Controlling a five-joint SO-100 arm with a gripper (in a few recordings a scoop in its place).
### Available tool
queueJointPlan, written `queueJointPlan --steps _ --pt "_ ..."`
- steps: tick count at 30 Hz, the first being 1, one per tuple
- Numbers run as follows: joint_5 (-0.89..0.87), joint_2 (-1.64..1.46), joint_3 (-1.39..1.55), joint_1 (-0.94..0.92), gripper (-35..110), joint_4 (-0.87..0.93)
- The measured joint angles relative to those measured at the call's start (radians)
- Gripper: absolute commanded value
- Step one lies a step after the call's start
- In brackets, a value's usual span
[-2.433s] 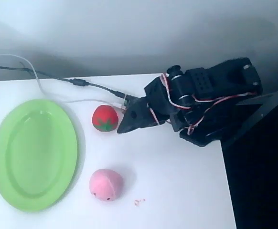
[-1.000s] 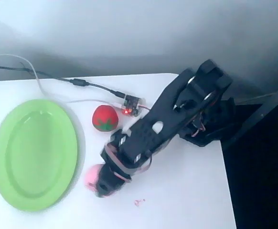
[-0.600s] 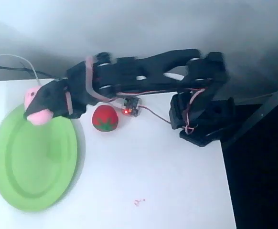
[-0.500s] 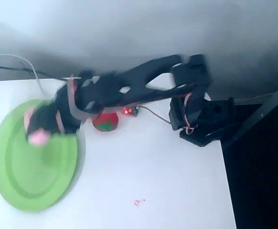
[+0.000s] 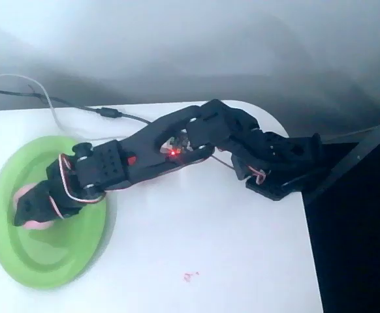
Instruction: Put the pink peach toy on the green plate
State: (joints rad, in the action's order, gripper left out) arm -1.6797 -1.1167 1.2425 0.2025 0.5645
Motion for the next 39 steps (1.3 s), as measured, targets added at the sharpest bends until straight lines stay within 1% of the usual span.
queueJointPlan --steps 3,5,7,9,11,13,14,17,21,24,27,30,33,36,39 --pt "-0.023 -0.028 0.008 -0.008 77 -0.002" --pt "-0.017 -0.074 0.032 -0.012 78 0.015" --pt "-0.046 -0.117 0.049 -0.02 79 0.015" --pt "-0.055 -0.167 0.049 -0.026 76 0.015" --pt "-0.058 -0.224 0.049 -0.028 70 0.015" --pt "-0.058 -0.288 0.049 -0.025 56 0.015" --pt "-0.058 -0.325 0.049 -0.029 44 0.015" --pt "-0.035 -0.46 0.089 -0.041 0 0.015" --pt "0.124 -0.729 0.295 -0.097 0 0.008" --pt "0.175 -1.019 0.572 -0.19 0 0.021" --pt "0.133 -1.353 0.922 -0.293 0 0.124" --pt "0.043 -1.726 1.261 -0.356 0 0.33" --pt "-0.041 -2.019 1.517 -0.347 0 0.523" --pt "-0.112 -2.22 1.689 -0.298 0 0.611" --pt "-0.166 -2.263 1.796 -0.229 0 0.624"
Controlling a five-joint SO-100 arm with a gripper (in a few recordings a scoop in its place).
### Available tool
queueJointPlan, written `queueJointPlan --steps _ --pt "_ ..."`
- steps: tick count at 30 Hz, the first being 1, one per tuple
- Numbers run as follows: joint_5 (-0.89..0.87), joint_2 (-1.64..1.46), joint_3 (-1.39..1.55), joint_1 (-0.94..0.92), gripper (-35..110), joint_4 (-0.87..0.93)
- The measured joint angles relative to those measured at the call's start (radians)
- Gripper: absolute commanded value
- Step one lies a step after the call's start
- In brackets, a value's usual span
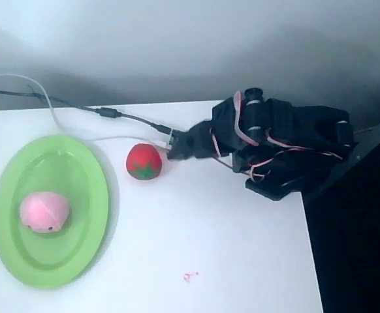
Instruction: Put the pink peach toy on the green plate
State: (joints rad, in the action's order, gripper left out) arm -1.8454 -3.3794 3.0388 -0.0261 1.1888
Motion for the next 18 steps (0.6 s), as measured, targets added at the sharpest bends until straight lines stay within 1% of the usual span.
queueJointPlan --steps 6,9,11,18 --pt "-0.049 -0.02 0.17 0.189 0 0.011" --pt "-0.046 -0.02 0.183 0.236 0 0.034" --pt "-0.034 -0.02 0.184 0.236 0 0.037" --pt "-0.025 -0.02 0.184 0.114 0 0.037"
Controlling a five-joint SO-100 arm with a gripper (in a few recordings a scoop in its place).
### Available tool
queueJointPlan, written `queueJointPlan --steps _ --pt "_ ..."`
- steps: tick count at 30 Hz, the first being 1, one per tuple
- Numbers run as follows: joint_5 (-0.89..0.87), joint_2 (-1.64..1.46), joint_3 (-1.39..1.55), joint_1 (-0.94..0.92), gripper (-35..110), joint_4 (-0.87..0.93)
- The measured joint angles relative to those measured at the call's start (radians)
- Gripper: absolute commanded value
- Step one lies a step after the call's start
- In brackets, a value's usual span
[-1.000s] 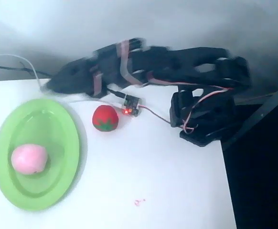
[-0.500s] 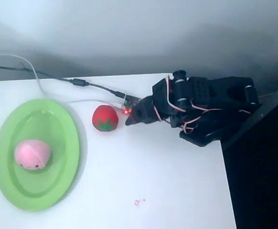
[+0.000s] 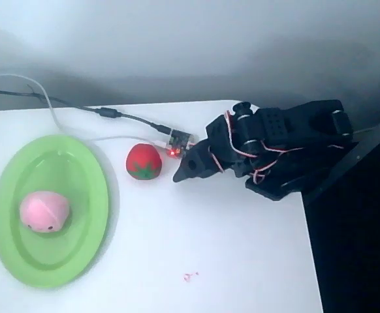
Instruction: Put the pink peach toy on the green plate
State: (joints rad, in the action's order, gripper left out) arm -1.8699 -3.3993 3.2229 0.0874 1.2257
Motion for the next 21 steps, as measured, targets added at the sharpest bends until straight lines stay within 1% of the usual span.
queueJointPlan --steps 2,5,7,10,21 --pt "0.038 0.0 0.0 -0.023 0 0.014" --pt "0.25 0.0 0.0 -0.074 0 0.037" --pt "0.345 0.0 0.0 -0.072 0 0.043" --pt "0.382 0.0 0.0 -0.055 0 0.04" --pt "0.357 0.0 0.0 -0.055 0 0.043"
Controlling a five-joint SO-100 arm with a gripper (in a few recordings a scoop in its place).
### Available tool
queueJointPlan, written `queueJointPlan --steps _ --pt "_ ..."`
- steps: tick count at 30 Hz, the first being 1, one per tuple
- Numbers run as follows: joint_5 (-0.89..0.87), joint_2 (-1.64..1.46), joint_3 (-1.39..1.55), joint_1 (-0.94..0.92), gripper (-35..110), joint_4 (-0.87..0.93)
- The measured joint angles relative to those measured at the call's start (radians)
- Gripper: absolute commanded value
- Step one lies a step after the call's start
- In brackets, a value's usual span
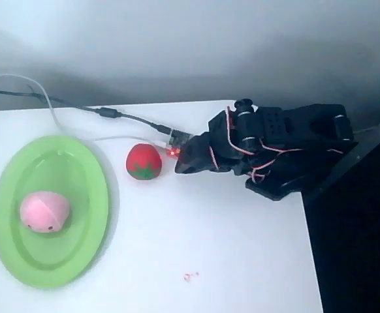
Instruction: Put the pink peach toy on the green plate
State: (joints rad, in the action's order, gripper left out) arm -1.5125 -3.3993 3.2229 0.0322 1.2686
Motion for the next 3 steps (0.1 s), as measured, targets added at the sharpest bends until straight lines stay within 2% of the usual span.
queueJointPlan --steps 3 --pt "0.0 0.0 0.0 -0.006 0 0.0"
